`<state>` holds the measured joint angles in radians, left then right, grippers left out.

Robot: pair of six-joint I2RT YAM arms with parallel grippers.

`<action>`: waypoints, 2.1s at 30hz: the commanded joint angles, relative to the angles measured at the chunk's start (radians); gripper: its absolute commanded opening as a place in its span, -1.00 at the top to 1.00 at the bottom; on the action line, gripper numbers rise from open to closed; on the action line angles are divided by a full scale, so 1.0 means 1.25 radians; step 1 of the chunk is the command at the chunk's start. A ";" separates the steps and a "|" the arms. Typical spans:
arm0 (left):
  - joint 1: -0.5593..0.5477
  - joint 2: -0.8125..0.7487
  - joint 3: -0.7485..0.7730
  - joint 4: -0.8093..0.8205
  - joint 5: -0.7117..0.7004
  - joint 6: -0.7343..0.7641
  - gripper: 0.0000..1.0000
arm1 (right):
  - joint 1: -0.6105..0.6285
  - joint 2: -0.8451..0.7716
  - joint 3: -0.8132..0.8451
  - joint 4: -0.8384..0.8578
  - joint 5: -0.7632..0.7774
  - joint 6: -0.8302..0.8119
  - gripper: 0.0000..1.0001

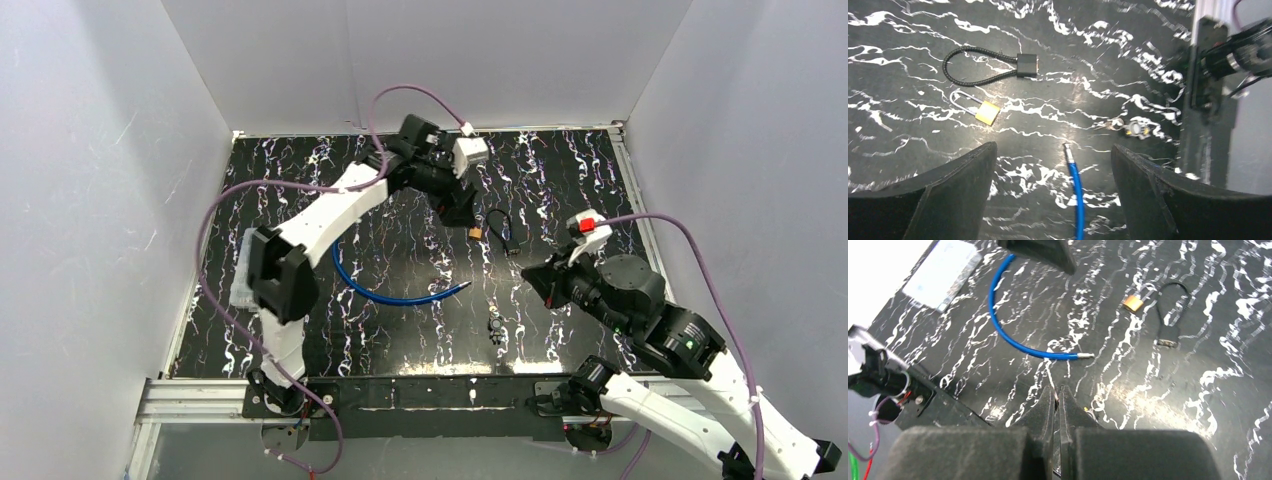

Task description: Unlock with the key

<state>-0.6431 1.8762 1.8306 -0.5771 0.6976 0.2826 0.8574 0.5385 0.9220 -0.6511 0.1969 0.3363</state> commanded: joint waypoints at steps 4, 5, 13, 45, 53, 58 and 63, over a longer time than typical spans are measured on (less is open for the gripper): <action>-0.018 0.182 0.121 -0.085 0.112 0.381 -0.67 | -0.005 -0.036 0.007 -0.020 0.186 0.103 0.97; -0.022 0.210 0.130 -0.087 0.114 0.432 -0.68 | -0.005 -0.036 0.010 -0.018 0.192 0.106 0.97; -0.037 0.384 0.257 -0.060 0.137 0.554 -0.71 | -0.006 -0.054 -0.015 0.047 0.196 0.104 0.97; -0.108 0.617 0.460 -0.115 0.076 0.585 -0.69 | -0.007 -0.060 0.017 0.038 0.199 0.099 0.97; -0.103 0.596 0.436 -0.153 0.090 0.522 -0.49 | -0.007 -0.065 0.016 0.029 0.211 0.095 0.97; -0.102 0.535 0.333 -0.153 0.099 0.516 -0.22 | -0.007 -0.066 0.017 0.026 0.212 0.091 0.97; -0.102 0.468 0.225 -0.183 0.099 0.523 -0.02 | -0.007 -0.065 0.018 0.025 0.208 0.088 0.97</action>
<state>-0.7696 2.5488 2.2207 -0.6644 0.8239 0.9589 0.8520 0.4679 0.9070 -0.6380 0.4397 0.4488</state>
